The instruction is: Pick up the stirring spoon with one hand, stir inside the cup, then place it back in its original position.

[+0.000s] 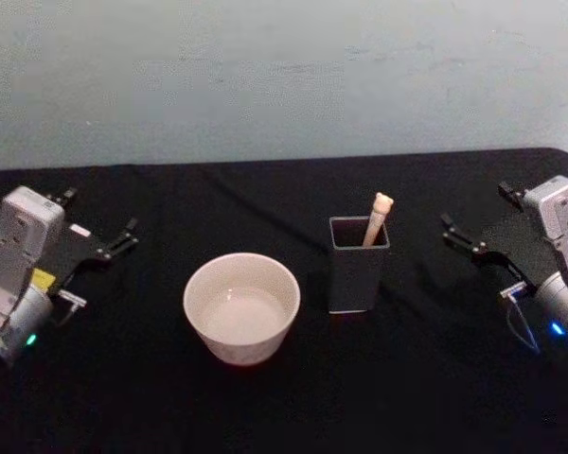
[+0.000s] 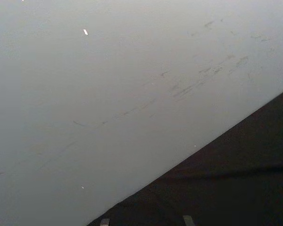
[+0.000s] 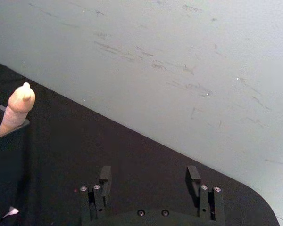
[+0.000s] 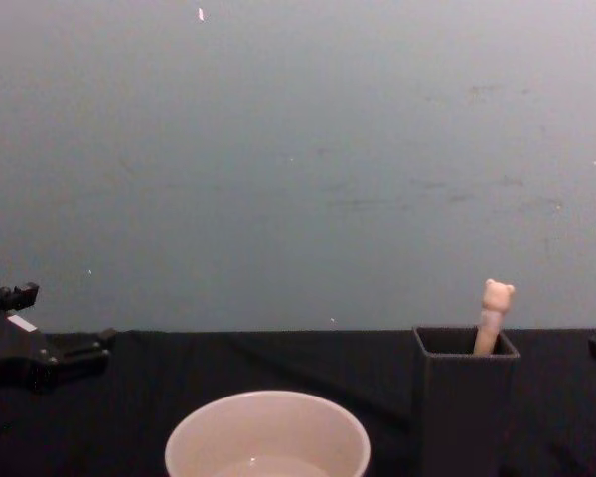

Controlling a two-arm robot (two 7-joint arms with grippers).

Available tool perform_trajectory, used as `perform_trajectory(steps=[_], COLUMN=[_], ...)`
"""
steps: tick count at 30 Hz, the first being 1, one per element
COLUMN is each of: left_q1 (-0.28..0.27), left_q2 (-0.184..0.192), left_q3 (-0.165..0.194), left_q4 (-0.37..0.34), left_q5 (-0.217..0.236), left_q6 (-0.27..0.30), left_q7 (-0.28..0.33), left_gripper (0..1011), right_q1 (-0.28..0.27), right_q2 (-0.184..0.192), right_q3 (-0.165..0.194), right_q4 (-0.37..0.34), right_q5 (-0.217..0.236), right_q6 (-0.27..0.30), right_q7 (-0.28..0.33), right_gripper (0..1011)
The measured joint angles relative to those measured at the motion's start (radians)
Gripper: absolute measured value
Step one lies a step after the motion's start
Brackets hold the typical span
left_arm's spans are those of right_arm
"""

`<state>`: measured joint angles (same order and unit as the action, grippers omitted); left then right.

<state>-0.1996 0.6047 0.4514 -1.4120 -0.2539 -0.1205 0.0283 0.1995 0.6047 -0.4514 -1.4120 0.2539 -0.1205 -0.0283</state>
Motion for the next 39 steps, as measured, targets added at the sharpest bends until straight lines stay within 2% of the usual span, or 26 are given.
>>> perform_trajectory(steps=[24, 31, 36, 39], left_q1=[0.000, 0.000, 0.000, 0.000], left_q2=[0.000, 0.000, 0.000, 0.000], left_q3=[0.000, 0.000, 0.000, 0.000], left_q4=[0.000, 0.000, 0.000, 0.000], left_q5=[0.000, 0.000, 0.000, 0.000], left_q6=[0.000, 0.000, 0.000, 0.000], left_q7=[0.000, 0.000, 0.000, 0.000], left_gripper=[1001, 1001, 1001, 1001], right_q1=[-0.005, -0.032, -0.060, -0.067], right_q2=[-0.002, 0.003, 0.014, 0.016], right_q3=[0.007, 0.039, 0.074, 0.085], right_q4=[-0.003, -0.053, -0.114, -0.133], right_q5=[0.000, 0.062, 0.171, 0.210], right_q6=[0.000, 0.010, 0.041, 0.051], right_q7=[0.012, 0.095, 0.215, 0.260], right_gripper=[1002, 1002, 1002, 1002])
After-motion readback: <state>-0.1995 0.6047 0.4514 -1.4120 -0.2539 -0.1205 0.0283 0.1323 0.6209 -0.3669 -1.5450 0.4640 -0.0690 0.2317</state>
